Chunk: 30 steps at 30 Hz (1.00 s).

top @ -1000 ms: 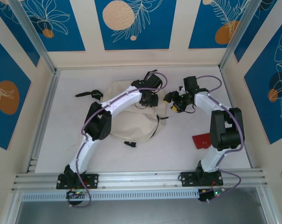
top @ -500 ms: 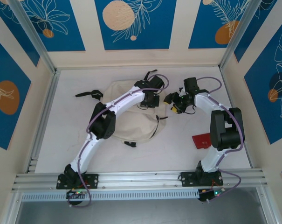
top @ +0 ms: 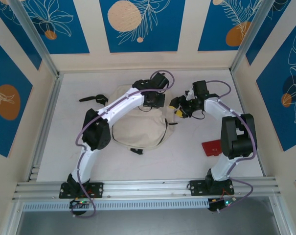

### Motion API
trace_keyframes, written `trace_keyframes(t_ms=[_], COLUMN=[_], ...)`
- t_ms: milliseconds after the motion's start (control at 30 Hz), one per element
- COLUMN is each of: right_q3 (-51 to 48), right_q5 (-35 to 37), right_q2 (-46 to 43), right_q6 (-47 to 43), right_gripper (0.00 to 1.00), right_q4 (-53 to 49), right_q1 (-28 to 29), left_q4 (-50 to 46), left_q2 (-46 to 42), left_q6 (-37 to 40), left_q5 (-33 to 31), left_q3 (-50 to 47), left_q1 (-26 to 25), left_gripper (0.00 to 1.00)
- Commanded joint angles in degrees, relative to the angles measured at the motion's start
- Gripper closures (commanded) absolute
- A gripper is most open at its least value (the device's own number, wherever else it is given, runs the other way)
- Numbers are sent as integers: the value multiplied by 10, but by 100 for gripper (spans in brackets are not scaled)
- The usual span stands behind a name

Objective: Pack the student bag

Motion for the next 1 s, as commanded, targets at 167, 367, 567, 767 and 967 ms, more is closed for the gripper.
trace_keyframes(t_ms=[167,367,567,767,967], right_q3=[26,61,64,66,72], right_q5=[-75,-81,-85,-27,54], right_q2=[44,93,110,97,105], right_q6=[26,29,33,24,15], right_gripper=[47,59,84,100,100], right_q4=[31,11,19,-18,-84], right_q1=[28,42,45,44,47], left_q4=[40,43,40,7,-42], left_q2=[-31,-32,-39,-57,-87], left_q6=[12,11,10,29,59], left_q5=[-2,0,-20,-72,-128], left_q3=[-47,-61,-74,-74,-78], left_q1=[0,0,1,8,26], left_gripper=[100,100,100,100,100])
